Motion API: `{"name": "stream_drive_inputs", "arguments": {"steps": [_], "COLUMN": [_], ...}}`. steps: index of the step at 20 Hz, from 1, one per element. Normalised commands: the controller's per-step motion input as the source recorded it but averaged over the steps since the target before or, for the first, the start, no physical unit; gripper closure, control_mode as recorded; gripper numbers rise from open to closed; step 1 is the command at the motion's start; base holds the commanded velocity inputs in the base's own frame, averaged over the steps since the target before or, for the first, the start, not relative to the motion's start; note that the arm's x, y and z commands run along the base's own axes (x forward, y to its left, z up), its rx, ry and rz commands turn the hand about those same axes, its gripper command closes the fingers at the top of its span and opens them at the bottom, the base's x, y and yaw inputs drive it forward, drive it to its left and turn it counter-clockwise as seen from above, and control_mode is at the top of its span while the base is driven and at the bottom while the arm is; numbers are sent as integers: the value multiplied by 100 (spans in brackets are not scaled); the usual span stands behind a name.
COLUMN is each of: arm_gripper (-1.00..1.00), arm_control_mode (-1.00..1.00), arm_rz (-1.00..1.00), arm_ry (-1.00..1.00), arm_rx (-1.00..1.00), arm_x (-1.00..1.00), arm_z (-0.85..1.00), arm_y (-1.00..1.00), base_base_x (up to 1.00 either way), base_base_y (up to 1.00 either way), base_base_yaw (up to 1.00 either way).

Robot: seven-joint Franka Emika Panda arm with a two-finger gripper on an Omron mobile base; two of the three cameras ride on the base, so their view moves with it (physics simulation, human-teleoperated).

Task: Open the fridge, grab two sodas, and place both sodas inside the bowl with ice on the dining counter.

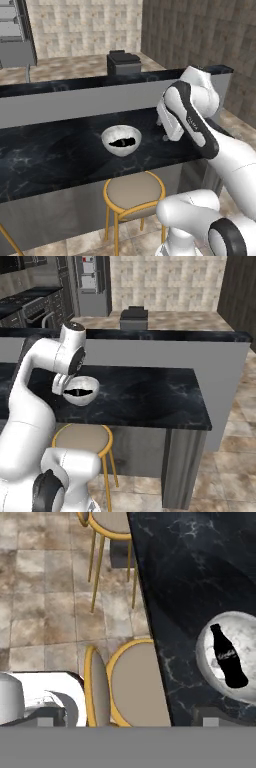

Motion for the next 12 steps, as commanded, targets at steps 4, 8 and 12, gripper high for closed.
{"name": "stream_drive_inputs", "arguments": {"steps": [4,8,12], "arm_gripper": [-100,-100,-100], "arm_control_mode": [-100,-100,-100], "arm_rz": [-41,-43,-47], "arm_ry": [2,1,2], "arm_rx": [18,15,11], "arm_x": [-92,-89,-81], "arm_z": [48,44,36], "arm_y": [-10,-2,0], "base_base_x": [0,0,0], "base_base_y": [0,0,0], "base_base_yaw": [0,0,0]}}
